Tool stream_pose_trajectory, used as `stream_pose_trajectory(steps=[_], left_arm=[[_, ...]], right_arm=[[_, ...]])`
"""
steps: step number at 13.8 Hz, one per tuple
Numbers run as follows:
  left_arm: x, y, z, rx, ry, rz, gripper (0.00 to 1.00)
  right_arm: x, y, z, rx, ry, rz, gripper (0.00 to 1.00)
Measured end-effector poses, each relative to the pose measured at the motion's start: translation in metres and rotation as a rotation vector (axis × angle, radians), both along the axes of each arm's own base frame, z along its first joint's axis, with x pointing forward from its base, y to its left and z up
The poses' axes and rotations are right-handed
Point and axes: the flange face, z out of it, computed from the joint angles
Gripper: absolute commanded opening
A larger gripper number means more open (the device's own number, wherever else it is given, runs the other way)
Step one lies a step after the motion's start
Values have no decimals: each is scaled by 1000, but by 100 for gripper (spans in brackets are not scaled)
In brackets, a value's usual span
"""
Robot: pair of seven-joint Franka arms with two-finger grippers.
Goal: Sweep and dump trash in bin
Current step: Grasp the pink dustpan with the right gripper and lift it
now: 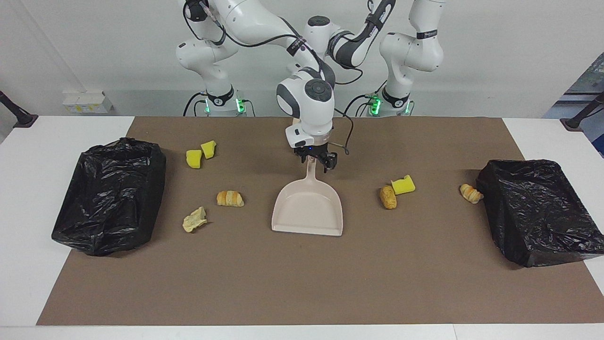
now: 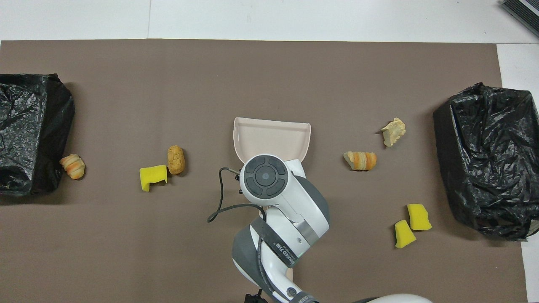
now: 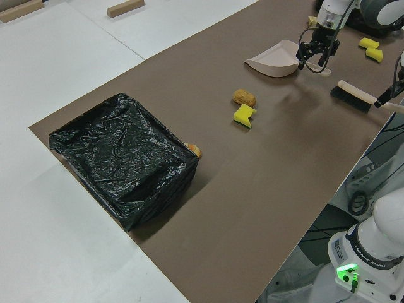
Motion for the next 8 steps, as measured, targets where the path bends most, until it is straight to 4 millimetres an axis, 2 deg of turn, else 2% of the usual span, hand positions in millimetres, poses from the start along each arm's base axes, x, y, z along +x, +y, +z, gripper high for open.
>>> stream_pose_trajectory(steps=[1, 2, 4, 6, 8], left_arm=[[0, -1, -1, -7, 1, 4, 100], [-1, -3, -2, -8, 5, 7, 91], [-7, -7, -7, -8, 15, 16, 64], [-11, -11, -9, -9, 24, 18, 38], [-11, -13, -13, -6, 34, 16, 34]], right_arm=[[-1, -1, -1, -12, 9, 5, 0], [-2, -3, -2, -32, 21, 16, 0], [-1, -5, 4, -54, 39, 50, 0], [6, -12, 20, -58, 43, 97, 0], [17, -33, 44, -54, 46, 178, 0]])
